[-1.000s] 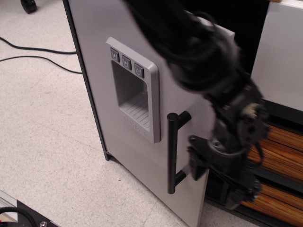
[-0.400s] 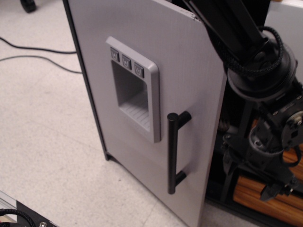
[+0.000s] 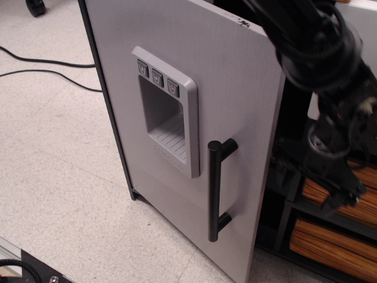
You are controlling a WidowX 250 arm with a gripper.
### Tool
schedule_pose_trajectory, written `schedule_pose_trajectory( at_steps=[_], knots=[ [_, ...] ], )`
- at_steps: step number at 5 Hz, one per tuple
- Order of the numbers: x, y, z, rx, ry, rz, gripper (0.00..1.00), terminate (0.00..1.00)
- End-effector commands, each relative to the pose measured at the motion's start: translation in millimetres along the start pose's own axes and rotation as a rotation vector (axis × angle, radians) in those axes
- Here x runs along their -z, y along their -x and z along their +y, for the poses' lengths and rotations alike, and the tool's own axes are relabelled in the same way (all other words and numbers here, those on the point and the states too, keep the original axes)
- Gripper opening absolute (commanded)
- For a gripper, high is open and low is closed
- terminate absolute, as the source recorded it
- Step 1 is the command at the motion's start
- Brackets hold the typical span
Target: Open fridge
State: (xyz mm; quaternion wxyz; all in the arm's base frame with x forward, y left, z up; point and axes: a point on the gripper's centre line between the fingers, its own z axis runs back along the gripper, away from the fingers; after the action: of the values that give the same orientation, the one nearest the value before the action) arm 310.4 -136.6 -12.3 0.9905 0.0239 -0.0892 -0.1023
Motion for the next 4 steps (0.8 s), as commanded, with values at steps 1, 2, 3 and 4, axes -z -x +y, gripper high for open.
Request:
schedule_pose_trajectory(
  at_steps=[1, 2, 3, 4],
  knots=[
    [-29.1, -14.9, 26.1, -0.042, 0.006, -0.049, 1.0, 0.0],
    [-45.6, 0.5, 38.4, -0.053, 0.018, -0.06, 1.0, 0.0],
    [-62.9, 21.9, 54.6, -0.073, 0.043, -0.056, 1.0, 0.0],
    [-79.2, 41.5, 74.7, -0.103, 0.027, -0.059, 1.0, 0.0]
  ],
)
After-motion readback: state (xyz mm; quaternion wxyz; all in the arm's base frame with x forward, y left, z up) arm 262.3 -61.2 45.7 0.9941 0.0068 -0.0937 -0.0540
